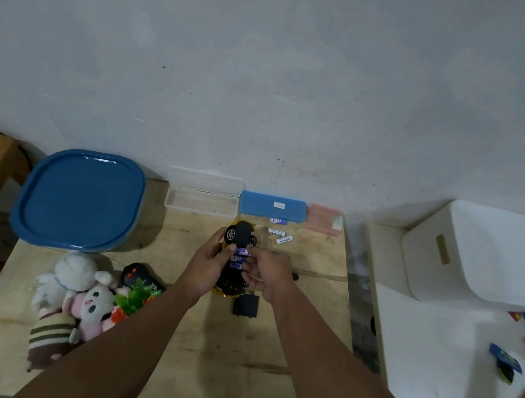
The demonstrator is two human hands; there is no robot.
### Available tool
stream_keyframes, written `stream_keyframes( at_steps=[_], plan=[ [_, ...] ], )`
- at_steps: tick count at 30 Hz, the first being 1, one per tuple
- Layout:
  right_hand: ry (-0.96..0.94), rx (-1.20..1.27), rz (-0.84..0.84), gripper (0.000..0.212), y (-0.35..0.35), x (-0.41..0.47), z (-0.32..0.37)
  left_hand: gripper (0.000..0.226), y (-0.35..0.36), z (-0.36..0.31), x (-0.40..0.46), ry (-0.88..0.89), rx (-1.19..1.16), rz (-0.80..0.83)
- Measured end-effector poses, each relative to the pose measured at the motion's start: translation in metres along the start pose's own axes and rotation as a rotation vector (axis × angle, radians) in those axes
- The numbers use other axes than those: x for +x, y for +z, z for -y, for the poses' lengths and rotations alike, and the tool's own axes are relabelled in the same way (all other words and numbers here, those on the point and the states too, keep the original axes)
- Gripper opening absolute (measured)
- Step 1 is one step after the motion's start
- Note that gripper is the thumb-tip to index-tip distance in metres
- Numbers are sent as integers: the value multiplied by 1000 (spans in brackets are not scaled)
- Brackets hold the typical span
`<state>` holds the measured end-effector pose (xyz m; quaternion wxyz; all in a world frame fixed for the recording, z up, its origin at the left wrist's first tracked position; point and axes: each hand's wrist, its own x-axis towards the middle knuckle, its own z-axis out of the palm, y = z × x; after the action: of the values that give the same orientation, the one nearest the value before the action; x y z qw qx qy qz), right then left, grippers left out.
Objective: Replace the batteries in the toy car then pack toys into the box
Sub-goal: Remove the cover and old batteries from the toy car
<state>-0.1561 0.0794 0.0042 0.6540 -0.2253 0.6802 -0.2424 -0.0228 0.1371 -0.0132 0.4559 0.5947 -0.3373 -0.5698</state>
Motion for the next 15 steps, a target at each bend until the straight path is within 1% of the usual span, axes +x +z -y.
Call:
stream_keyframes(
  at_steps=[4,6,8,10,13,14,15],
  plan=[
    [23,144,5,23,1,-11,6,33,-3,-11,-4,46,26,12],
    [50,273,50,19,0,-20,10,33,-6,-19,-6,45,11,-17],
    [40,398,105,16,-1,-30,17,33,-10,-26,-9,3,-46,-62],
    [-1,470,164,13,-4,-40,26,34,-16,-33,-14,-64,-133,-92],
    [-63,464,237,6,-5,-60,44,35,-32,-48,-25,-135,-265,-78],
    [-91,421,229,8,-4,-68,48,35,-38,-54,-30,-160,-309,-55],
    [-133,342,200,17,-1,-75,53,38,-43,-60,-35,-187,-345,-28]
  ],
)
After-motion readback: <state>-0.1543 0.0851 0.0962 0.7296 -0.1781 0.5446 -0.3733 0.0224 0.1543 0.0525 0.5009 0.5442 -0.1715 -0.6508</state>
